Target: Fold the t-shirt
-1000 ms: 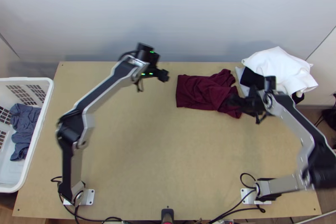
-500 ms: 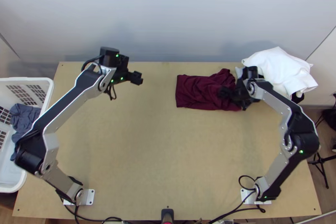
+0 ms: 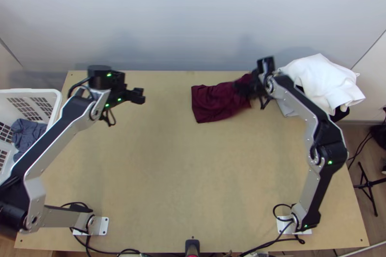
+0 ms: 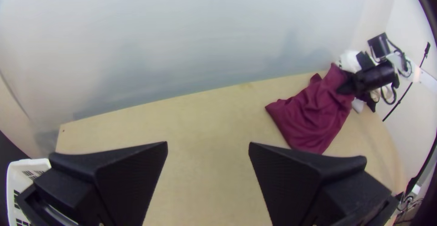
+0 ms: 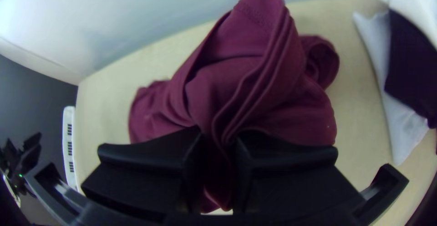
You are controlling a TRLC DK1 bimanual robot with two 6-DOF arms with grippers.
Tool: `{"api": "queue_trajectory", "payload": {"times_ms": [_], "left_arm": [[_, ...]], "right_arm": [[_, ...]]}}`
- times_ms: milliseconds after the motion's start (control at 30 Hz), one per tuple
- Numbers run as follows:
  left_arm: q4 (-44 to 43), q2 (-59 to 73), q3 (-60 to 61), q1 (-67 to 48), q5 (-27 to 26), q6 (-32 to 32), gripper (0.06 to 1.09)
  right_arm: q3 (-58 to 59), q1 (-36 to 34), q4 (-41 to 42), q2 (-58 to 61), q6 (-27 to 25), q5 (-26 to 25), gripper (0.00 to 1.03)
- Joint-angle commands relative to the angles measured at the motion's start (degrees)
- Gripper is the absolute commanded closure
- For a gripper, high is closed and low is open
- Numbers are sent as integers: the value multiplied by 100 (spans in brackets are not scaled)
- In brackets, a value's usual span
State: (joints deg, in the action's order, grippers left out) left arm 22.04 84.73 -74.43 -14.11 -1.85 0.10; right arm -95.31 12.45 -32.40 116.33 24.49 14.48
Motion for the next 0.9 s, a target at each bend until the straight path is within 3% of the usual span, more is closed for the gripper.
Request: {"api": "queue_trajectory", "payload": {"times_ms": [0,433,600,767,867], "left_arm": [[2,-624,641,567,-9,219,21],[-60,-1160,1221,910,-9,298,21],[-60,-1231,1309,936,-17,333,21],[-51,-1248,1379,813,-53,333,21],[-60,-1239,1405,664,-53,324,21]], "right_arm": [[-1201,-260,-38,-594,302,-130,100],[-3732,-1640,111,-471,258,-253,100],[-3556,-2291,-310,-550,443,-367,100],[-2642,-3214,-442,-832,469,-367,100],[-1992,-3723,-442,-928,144,-358,100]]}}
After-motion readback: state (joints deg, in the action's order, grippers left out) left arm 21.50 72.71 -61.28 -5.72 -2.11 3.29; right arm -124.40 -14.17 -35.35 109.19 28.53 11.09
